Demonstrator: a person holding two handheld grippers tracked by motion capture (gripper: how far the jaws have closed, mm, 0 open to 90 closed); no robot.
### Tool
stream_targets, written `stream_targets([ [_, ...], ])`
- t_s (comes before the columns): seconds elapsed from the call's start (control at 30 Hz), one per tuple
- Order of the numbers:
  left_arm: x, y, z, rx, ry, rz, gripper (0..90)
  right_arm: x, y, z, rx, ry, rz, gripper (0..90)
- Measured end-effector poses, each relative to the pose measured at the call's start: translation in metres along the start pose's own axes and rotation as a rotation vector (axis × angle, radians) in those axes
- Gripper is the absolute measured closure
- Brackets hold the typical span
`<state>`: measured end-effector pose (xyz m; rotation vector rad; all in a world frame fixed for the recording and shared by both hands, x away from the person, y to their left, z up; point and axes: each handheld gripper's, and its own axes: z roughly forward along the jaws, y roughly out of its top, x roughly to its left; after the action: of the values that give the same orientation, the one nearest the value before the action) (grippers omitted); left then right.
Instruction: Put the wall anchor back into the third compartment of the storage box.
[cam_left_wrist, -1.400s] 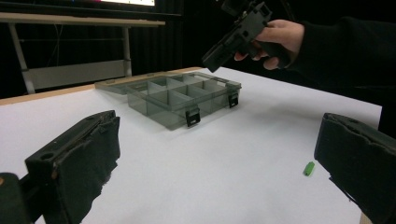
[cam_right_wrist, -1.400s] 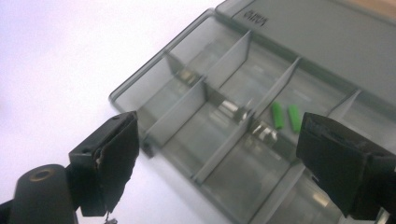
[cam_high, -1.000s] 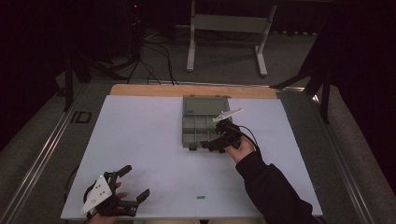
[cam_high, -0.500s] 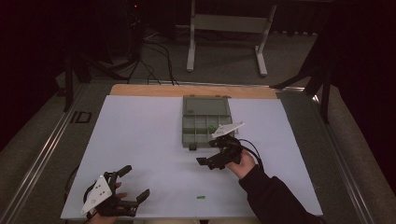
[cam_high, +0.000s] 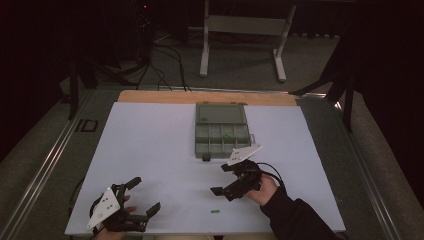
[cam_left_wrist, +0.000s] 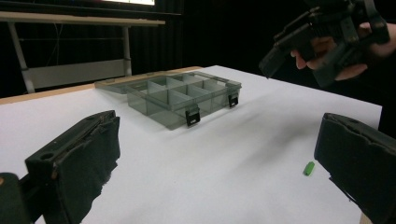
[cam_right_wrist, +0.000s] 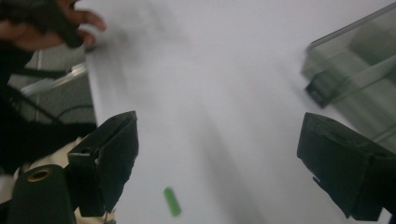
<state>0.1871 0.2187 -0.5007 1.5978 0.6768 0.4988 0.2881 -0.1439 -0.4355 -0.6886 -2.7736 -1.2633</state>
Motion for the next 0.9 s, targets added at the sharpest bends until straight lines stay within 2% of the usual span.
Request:
stream_targets([
  [0.07,0.0,0.0,0.0,-0.001,0.001,0.0,0.2,0.005,-0.004,0.003,0.012,0.001,-0.027,12.6],
  [0.27,0.0,0.0,-0.001,0.0,0.001,0.0,0.2,0.012,-0.014,0.017,0.058,0.003,-0.055,12.6],
  [0.43,0.0,0.0,0.0,0.0,0.0,0.001,0.2,0.017,-0.024,0.026,0.084,0.043,-0.095,15.0],
  [0.5,0.0,0.0,0.0,0.0,-0.001,0.004,0.2,0.018,-0.032,0.033,0.112,0.069,-0.105,22.2],
  [0.57,-0.001,0.0,0.0,0.0,-0.001,0.005,0.2,0.018,-0.037,0.038,0.136,0.078,-0.116,25.4],
  [0.6,0.0,0.0,0.0,0.0,-0.001,0.005,0.2,0.019,-0.039,0.039,0.153,0.084,-0.13,31.1],
  [0.73,0.0,0.0,0.0,0.001,0.0,0.002,0.2,0.022,-0.046,0.046,0.199,0.105,-0.188,45.1],
  [0.8,-0.001,0.0,0.0,0.001,-0.001,0.003,0.2,0.026,-0.049,0.049,0.215,0.087,-0.223,55.4],
  [0.9,-0.001,0.0,0.0,0.001,-0.001,0.004,0.2,0.029,-0.051,0.053,0.237,0.072,-0.256,64.3],
])
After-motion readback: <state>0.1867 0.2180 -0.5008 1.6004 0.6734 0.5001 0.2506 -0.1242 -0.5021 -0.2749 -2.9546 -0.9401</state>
